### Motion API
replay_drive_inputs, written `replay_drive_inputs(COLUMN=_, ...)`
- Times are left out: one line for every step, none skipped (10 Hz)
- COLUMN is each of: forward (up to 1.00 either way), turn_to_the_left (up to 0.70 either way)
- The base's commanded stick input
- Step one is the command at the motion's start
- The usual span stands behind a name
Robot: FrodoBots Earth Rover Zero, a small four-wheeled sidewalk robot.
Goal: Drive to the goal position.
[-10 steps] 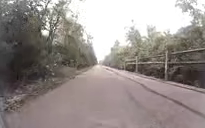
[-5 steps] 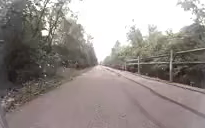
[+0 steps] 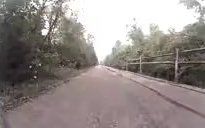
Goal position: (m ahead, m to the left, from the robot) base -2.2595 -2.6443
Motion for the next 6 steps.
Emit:
replay_drive_inputs(forward=0.70, turn_to_the_left=0.01)
replay_drive_inputs(forward=0.70, turn_to_the_left=0.02)
replay_drive_inputs(forward=0.70, turn_to_the_left=0.02)
replay_drive_inputs(forward=0.70, turn_to_the_left=0.02)
replay_drive_inputs(forward=0.70, turn_to_the_left=0.02)
replay_drive_inputs(forward=0.70, turn_to_the_left=0.02)
